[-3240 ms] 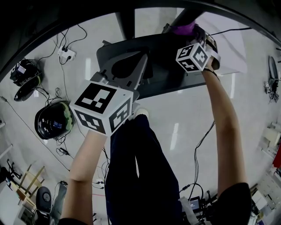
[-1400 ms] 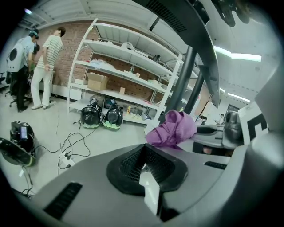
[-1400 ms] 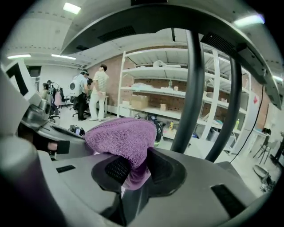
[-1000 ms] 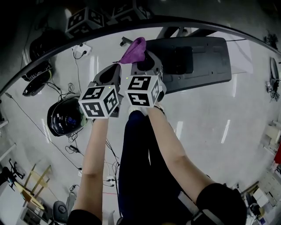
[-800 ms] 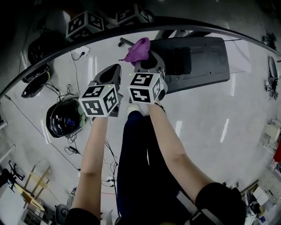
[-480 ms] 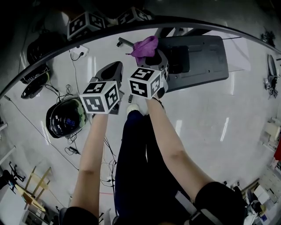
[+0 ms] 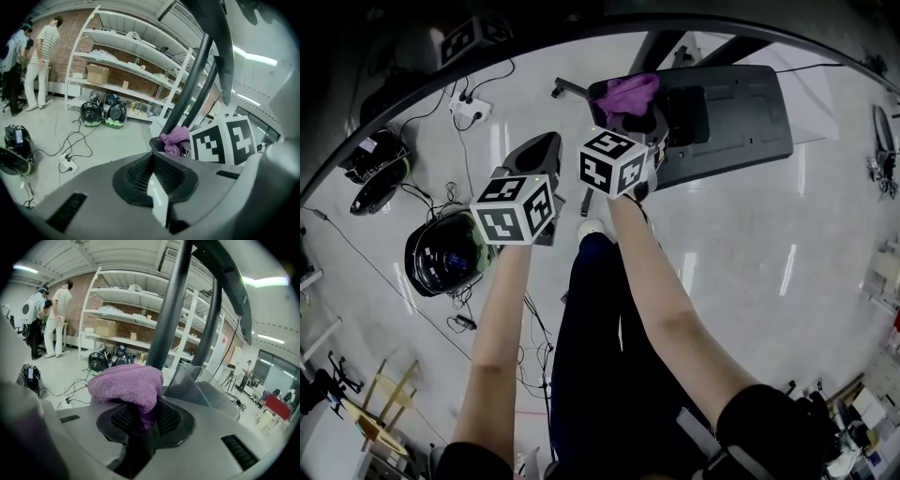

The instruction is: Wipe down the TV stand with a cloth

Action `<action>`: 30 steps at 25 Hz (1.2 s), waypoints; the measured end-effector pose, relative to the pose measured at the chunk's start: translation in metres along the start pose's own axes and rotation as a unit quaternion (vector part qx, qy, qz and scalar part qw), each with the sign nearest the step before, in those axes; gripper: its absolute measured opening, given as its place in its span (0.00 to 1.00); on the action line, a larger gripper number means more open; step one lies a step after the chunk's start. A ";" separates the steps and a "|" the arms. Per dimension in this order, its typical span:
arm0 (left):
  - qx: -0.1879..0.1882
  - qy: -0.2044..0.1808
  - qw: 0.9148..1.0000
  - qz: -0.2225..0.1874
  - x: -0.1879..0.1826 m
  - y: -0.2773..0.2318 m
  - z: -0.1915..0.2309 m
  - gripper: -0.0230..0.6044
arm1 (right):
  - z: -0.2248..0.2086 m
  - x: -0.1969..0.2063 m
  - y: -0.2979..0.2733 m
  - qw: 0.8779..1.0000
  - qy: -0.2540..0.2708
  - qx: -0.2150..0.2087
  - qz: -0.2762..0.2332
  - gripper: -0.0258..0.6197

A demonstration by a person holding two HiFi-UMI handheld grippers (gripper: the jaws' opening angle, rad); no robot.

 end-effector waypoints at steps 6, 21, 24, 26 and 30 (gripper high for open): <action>-0.010 0.011 1.000 0.001 0.009 0.013 0.009 0.05 | 0.012 -0.006 0.028 0.997 0.008 -0.066 -0.029 0.19; -0.025 0.037 0.999 0.020 0.051 0.034 0.003 0.05 | 0.034 0.032 0.083 0.980 0.065 -0.187 -0.013 0.19; -0.023 0.039 0.999 0.022 0.054 0.028 -0.005 0.05 | 0.016 0.038 0.072 0.983 0.056 -0.176 0.002 0.19; -0.022 0.039 0.999 0.022 0.055 0.024 -0.012 0.05 | 0.006 0.041 0.070 0.984 0.054 -0.170 0.005 0.19; -0.022 0.036 0.999 0.020 0.052 0.020 -0.028 0.05 | -0.009 0.047 0.067 0.987 0.057 -0.153 0.001 0.19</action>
Point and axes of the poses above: the fingertips, and each gripper's own axes: y backward along the fingers, z to its left, x out of its underside, the point moved 8 cm from there along y, backward along the fingers, and after that the axes turned 5 degrees about -y, right-handed, at the moved point
